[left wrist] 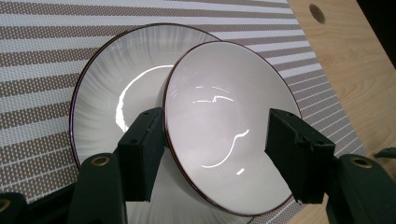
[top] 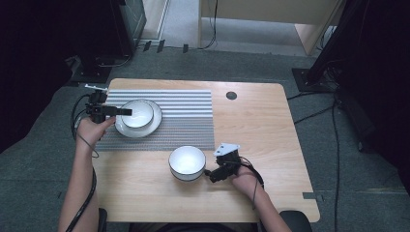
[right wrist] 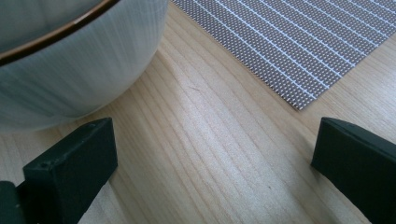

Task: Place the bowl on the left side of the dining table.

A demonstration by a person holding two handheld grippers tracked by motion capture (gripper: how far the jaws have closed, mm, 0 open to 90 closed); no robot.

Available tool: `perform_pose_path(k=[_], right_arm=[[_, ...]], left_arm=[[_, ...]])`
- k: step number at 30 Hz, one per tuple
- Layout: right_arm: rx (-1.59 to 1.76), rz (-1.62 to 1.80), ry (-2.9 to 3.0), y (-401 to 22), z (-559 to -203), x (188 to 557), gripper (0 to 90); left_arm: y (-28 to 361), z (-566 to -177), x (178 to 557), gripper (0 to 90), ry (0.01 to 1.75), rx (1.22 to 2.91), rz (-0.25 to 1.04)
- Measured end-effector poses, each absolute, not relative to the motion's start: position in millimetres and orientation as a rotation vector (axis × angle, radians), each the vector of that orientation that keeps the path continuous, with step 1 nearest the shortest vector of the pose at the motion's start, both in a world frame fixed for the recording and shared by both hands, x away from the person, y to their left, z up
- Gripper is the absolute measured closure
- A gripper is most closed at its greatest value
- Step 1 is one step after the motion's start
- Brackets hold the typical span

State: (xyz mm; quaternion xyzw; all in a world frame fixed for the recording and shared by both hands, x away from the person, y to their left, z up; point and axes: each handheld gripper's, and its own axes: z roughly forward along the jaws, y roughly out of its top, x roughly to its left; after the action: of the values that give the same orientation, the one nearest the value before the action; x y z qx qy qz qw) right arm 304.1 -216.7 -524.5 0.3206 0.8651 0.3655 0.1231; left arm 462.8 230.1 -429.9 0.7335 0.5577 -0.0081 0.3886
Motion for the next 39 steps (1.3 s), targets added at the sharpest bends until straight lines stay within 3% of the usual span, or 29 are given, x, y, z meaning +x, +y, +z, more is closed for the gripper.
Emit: perform_pose_path(k=[17,28,39], right_arm=[[0.927,1.070,2.529,-216.5,-524.5,306.0,0.0],[0.927,1.069,2.530,-216.5,-524.5,306.0,0.0],[0.925,1.069,2.530,-216.5,-524.5,306.0,0.0]], left_arm=[[209.4,-411.2,448.2,37.0,1.330,1.874,-0.011],[181.8,-411.5,445.0,36.5,1.238,1.921,-0.106],[162.2,-409.0,439.8,36.3,1.194,1.975,-0.097]])
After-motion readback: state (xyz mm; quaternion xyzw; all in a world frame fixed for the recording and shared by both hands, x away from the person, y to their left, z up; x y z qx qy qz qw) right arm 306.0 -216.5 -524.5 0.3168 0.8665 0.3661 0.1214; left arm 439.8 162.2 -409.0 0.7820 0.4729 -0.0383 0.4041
